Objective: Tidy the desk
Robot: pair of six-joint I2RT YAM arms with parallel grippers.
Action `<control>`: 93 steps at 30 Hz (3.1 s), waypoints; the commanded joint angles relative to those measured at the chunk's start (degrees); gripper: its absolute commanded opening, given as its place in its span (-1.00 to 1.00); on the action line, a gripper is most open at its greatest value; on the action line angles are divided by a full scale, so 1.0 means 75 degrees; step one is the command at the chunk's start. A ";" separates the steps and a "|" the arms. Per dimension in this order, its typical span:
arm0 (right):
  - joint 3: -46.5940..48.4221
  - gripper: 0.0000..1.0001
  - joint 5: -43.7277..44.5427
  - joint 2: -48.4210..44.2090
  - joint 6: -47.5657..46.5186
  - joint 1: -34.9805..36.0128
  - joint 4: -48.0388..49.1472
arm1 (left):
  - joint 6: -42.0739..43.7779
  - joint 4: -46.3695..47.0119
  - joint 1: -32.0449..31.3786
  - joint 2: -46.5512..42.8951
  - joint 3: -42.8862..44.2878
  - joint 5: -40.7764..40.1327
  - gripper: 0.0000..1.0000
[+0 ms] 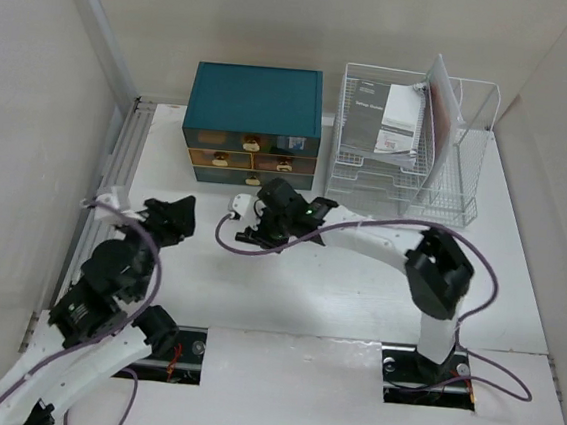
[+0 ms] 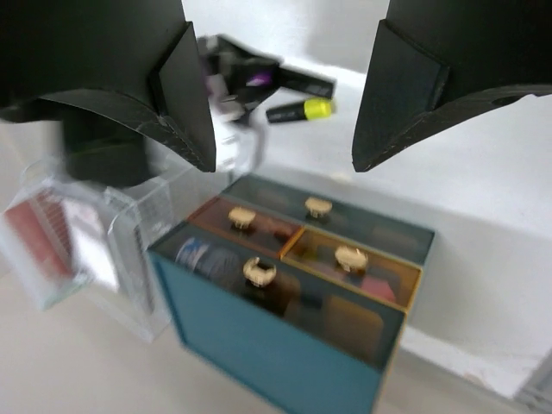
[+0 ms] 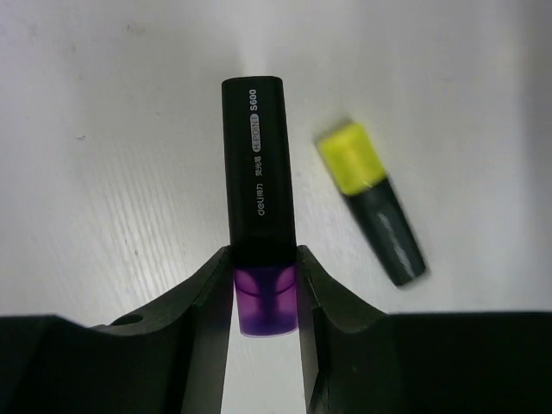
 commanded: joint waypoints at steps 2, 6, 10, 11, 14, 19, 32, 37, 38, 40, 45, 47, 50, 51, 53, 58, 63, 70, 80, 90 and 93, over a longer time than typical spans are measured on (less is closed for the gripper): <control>-0.0587 -1.00 0.0495 -0.1768 -0.0276 -0.0120 0.0720 | -0.0452 0.0425 0.0012 0.1588 -0.0124 0.0745 0.22; -0.1046 -1.00 0.0846 -0.2846 -0.0276 -0.0494 0.0874 | -0.0920 0.0846 0.0012 0.2541 -0.0347 0.0816 0.24; -0.1129 -1.00 0.0999 -0.3328 -0.0276 -0.1150 0.0874 | -0.1319 0.1186 0.0012 0.3081 -0.0662 0.0641 0.26; -0.1129 -1.00 0.0999 -0.3422 -0.0276 -0.1442 0.0874 | -0.1390 0.1454 0.0012 0.3163 -0.0756 0.0640 0.29; -0.1048 -1.00 0.1081 -0.3949 -0.0206 -0.1842 0.0874 | -0.1600 0.1947 0.0012 0.3538 -0.1200 0.0465 0.29; -0.1047 -1.00 0.1081 -0.4735 -0.0124 -0.2381 0.1062 | -0.1169 0.3704 0.0012 0.4472 -0.1742 0.0253 0.31; -0.1199 -1.00 0.0262 -0.5848 0.0205 -0.2756 0.1390 | 0.0332 0.5500 0.1406 0.7521 -0.0770 0.1307 0.10; -0.1199 -1.00 0.0097 -0.5931 0.0356 -0.2827 0.1390 | 0.0065 0.5967 0.2260 0.8143 -0.0570 0.2442 0.07; -0.1199 -1.00 0.0097 -0.6001 0.0357 -0.2827 0.1390 | -0.0042 0.6177 0.2355 0.8144 -0.0790 0.3025 0.07; -0.1269 -1.00 0.0015 -0.6071 0.0357 -0.2909 0.1460 | -0.0334 0.6740 0.2508 0.8144 -0.1014 0.3427 0.01; -0.1363 -1.00 -0.0161 -0.6235 0.0357 -0.3003 0.1530 | -0.1587 0.8566 0.3199 0.8074 -0.2382 0.5111 0.01; -0.1363 -1.00 -0.0243 -0.6236 0.0357 -0.3073 0.1530 | -0.2139 0.9633 0.3445 0.8365 -0.2643 0.5583 0.01; -0.1434 -1.00 -0.0243 -0.6236 0.0427 -0.3074 0.1530 | -0.2584 1.0724 0.3610 0.8741 -0.2947 0.6053 0.01; -0.1434 -1.00 -0.0313 -0.6236 0.0427 -0.3074 0.1530 | -0.2655 1.0923 0.3680 0.9009 -0.2949 0.6124 0.01; -0.1434 -1.00 -0.0313 -0.6236 0.0427 -0.3074 0.1530 | -0.2726 1.1484 0.3680 0.9303 -0.2949 0.6265 0.03; -0.1504 -1.00 -0.0383 -0.6236 0.0427 -0.3144 0.1600 | -0.3124 1.2038 0.3751 1.0239 -0.2715 0.6405 0.06; -0.1574 -1.00 -0.0384 -0.6236 0.0427 -0.3214 0.1601 | -0.3382 1.2120 0.3751 1.0827 -0.2399 0.6242 0.06; -0.1645 -1.00 -0.0384 -0.6236 0.0357 -0.3214 0.1601 | -0.3453 1.1887 0.3751 1.1179 -0.1873 0.5961 0.06; -0.1645 -1.00 -0.0454 -0.6236 0.0357 -0.3214 0.1671 | -0.3523 1.1136 0.3821 1.1729 -0.1157 0.5714 0.06; -0.1715 -1.00 -0.0454 -0.6165 0.0287 -0.3214 0.1671 | -0.3523 1.0972 0.3821 1.2140 -0.0827 0.5574 0.06; -0.1715 -1.00 -0.0454 -0.6165 0.0287 -0.3214 0.1671 | -0.3523 1.0972 0.3821 1.2222 -0.0757 0.5574 0.06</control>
